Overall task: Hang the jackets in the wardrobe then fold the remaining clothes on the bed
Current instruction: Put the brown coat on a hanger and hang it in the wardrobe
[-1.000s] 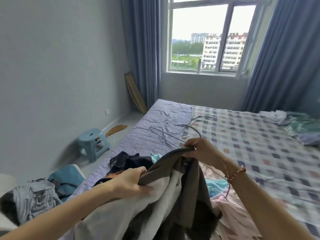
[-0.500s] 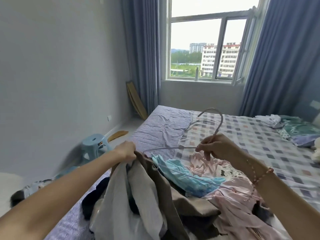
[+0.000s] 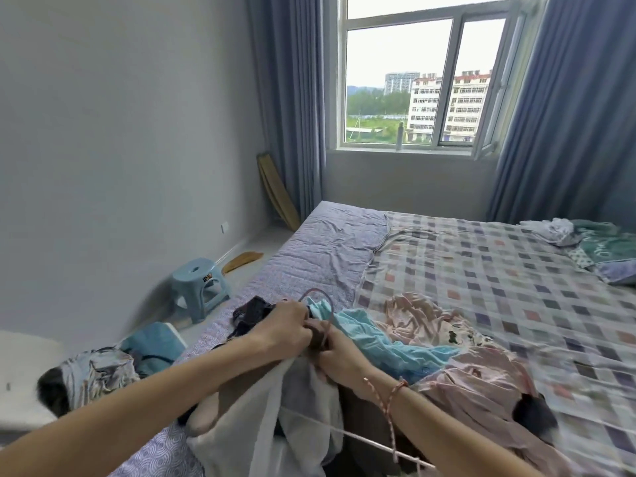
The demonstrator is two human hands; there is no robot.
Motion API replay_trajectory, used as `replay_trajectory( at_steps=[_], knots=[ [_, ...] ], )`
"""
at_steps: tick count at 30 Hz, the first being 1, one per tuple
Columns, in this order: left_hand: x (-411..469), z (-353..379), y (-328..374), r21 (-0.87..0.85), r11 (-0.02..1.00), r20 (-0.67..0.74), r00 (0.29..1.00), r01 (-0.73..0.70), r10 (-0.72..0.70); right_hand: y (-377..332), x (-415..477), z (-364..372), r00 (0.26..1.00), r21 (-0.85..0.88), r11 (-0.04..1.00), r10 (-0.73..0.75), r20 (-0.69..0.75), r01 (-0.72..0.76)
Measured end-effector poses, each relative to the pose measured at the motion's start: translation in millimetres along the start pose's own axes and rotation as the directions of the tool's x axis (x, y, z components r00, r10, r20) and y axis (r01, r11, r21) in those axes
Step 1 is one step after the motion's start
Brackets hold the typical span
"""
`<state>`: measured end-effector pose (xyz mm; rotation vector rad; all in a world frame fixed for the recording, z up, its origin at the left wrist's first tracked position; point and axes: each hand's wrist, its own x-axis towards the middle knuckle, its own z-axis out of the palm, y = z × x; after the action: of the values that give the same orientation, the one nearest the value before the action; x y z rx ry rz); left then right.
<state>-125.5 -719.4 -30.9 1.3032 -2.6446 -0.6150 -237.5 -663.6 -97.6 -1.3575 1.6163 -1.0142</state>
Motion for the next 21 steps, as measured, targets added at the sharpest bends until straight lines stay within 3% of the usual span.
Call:
replay_trajectory(
  at_steps=[2, 5, 7, 9, 12, 14, 15, 16, 17, 18, 19, 20, 21],
  knots=[
    [-5.1, -5.8, 4.1, 0.022, 1.0, 0.123, 0.992, 0.015, -0.017, 0.0, 6.5, 2.8, 0.999, 0.001, 1.0, -0.025, -0.021, 0.025],
    [-3.2, -22.9, -12.3, 0.132, 0.985, 0.345, 0.926, 0.113, -0.152, -3.2, 14.3, -12.2, 0.999, 0.012, 1.0, -0.017, -0.044, 0.017],
    [-2.1, -22.4, -24.2, 0.209, 0.977, 0.234, 0.967, 0.049, -0.098, -8.4, 18.1, -23.6, 0.998, -0.068, 0.997, -0.031, -0.053, 0.027],
    [-3.4, -10.5, -26.9, 0.263, 0.957, 0.092, 0.99, -0.123, 0.102, -19.0, 18.2, -28.8, 0.997, -0.149, 0.988, -0.049, -0.056, 0.041],
    [5.1, 11.3, -25.8, -0.015, 0.976, 0.072, 0.973, -0.218, 0.218, -31.6, 13.8, -33.3, 0.988, -0.207, 0.97, -0.141, -0.056, 0.127],
    [11.6, 11.9, -30.3, -0.067, 0.962, -0.025, 0.964, -0.265, 0.264, -33.4, 10.5, -40.2, 0.97, -0.252, 0.948, -0.223, -0.102, 0.192],
    [17.2, 11.1, -34.3, -0.086, 0.954, -0.073, 0.957, -0.288, 0.282, -32.2, 6.7, -48.5, 0.921, -0.328, 0.913, -0.323, -0.216, 0.244],
    [20.3, 7.6, -40.5, -0.097, 0.953, -0.123, 0.954, -0.287, 0.275, -30.3, 3.0, -56.1, 0.787, -0.43, 0.843, -0.492, -0.372, 0.324],
    [23.3, 3.5, -46.4, -0.134, 0.954, -0.165, 0.955, -0.27, 0.247, -24.6, -3.9, -63.4, 0.579, -0.541, 0.749, -0.651, -0.491, 0.384],
    [27.3, -1.6, -54.9, -0.184, 0.949, -0.22, 0.952, -0.256, 0.214, -15.3, -13.2, -67.0, 0.422, -0.589, 0.689, -0.725, -0.544, 0.423],
    [29.5, -6.6, -60.8, -0.244, 0.936, -0.281, 0.943, -0.252, 0.181, 3.7, -21.7, -64.3, 0.364, -0.595, 0.655, -0.755, -0.545, 0.466],
    [29.7, -12.7, -65.0, -0.292, 0.92, -0.354, 0.923, -0.26, 0.149, 25.9, -30.6, -56.2, 0.405, -0.562, 0.649, -0.76, -0.508, 0.513],
    [29.4, -17.7, -67.1, -0.326, 0.903, -0.411, 0.902, -0.28, 0.131, 47.6, -38.4, -46.2, 0.517, -0.504, 0.694, -0.719, -0.464, 0.514]
  ],
)
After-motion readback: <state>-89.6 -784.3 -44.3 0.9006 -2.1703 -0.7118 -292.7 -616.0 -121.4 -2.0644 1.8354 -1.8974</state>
